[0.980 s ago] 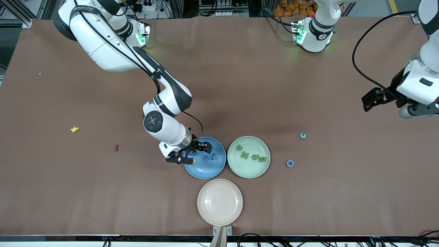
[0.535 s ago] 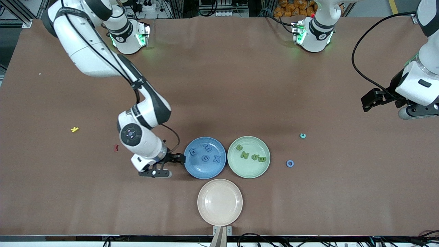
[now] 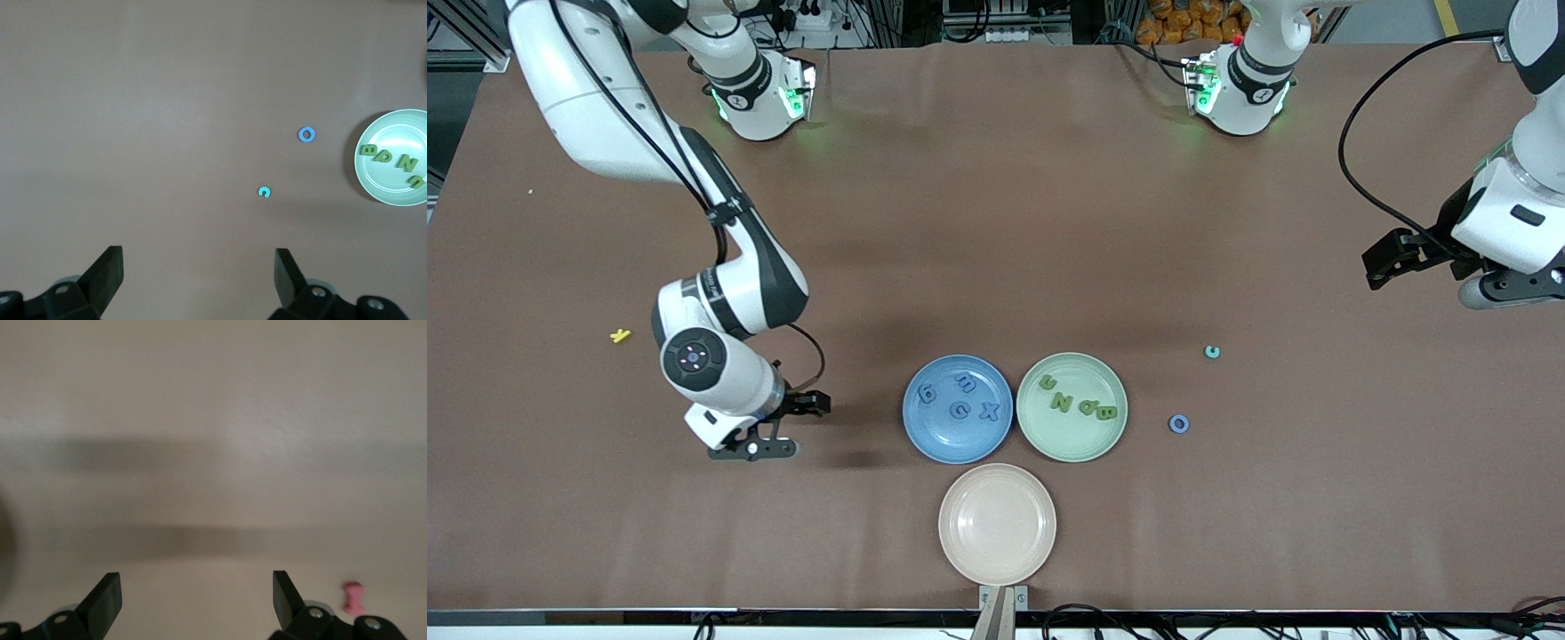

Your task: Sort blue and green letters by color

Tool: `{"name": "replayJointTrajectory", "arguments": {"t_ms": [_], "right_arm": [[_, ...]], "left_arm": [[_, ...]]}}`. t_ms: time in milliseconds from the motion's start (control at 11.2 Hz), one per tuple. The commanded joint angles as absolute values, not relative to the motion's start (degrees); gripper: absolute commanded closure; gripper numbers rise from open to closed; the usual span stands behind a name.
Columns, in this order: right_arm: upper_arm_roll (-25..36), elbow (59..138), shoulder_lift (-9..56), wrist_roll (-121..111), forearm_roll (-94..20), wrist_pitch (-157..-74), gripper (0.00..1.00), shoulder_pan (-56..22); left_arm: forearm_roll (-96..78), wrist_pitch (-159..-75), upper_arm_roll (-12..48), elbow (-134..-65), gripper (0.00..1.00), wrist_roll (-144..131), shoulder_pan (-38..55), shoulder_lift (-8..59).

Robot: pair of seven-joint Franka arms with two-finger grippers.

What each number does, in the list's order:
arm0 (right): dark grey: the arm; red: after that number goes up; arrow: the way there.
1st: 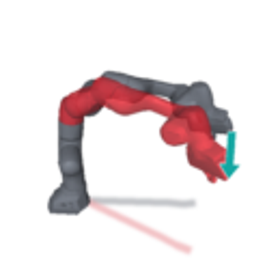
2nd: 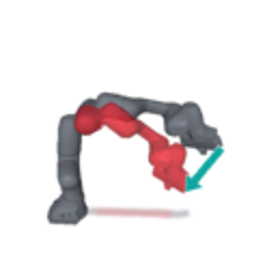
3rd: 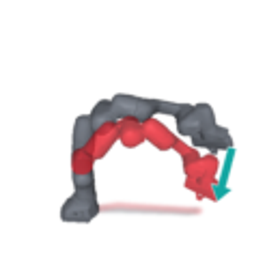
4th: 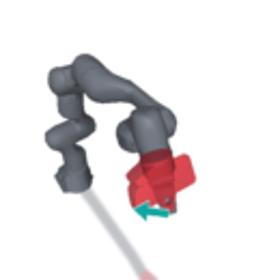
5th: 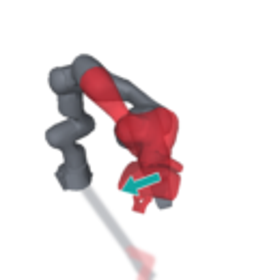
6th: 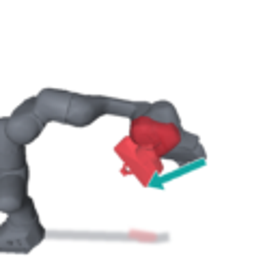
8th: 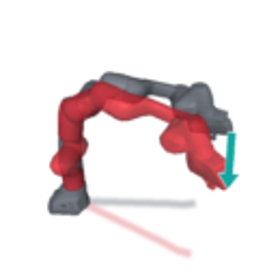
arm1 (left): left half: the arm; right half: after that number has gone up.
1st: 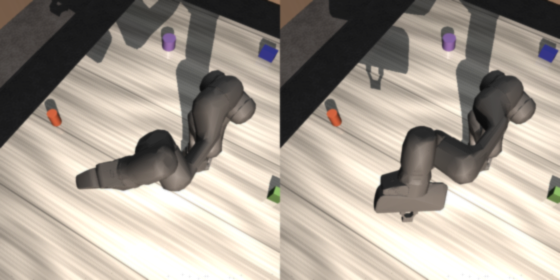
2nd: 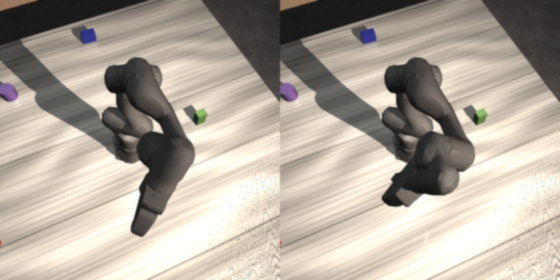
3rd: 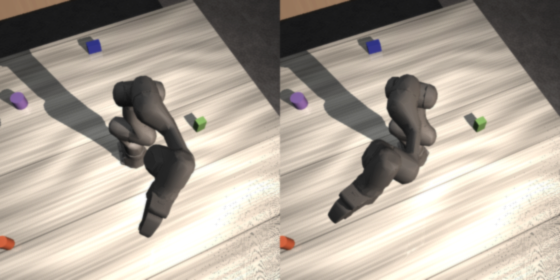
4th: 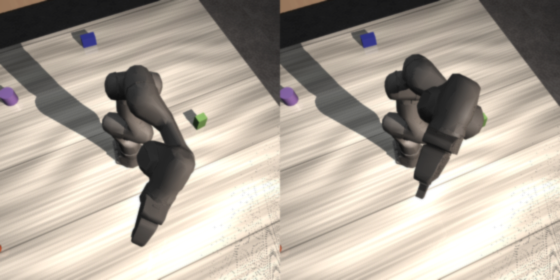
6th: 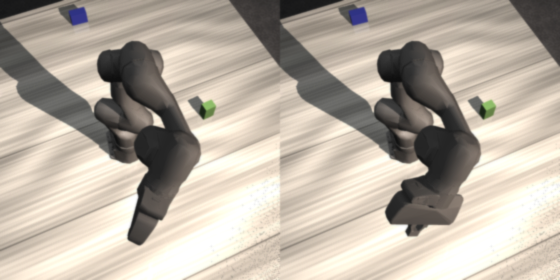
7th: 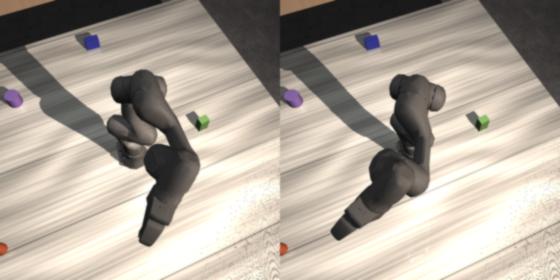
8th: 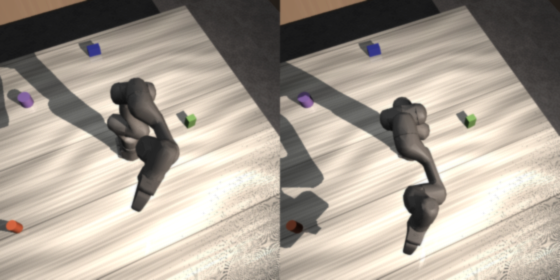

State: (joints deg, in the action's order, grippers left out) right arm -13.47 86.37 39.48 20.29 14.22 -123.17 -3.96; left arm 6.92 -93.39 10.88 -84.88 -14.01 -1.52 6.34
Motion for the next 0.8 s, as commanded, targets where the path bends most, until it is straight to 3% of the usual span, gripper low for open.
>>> {"name": "replayJointTrajectory", "arguments": {"t_ms": [0,356,535,713], "right_arm": [[-13.4,103.7,25.3,18.3,14.9,-124.8,0.0,-1.0],[-14.5,118.7,10.1,15.6,12.8,-124.3,0.0,1.4],[-13.7,118.0,6.2,7.4,5.3,-117.4,0.0,2.5],[-10.0,111.9,4.7,0.9,2.4,-111.6,0.0,2.6]], "left_arm": [[5.7,-93.3,11.0,-85.3,0.0,-14.6,-1.8,5.8],[5.5,-93.4,11.2,-85.2,0.0,-14.9,-1.7,5.9],[3.7,-93.5,11.3,-85.3,0.0,-14.9,-1.8,6.0],[3.6,-93.5,11.3,-85.2,0.0,-14.9,-1.8,6.0]]}}
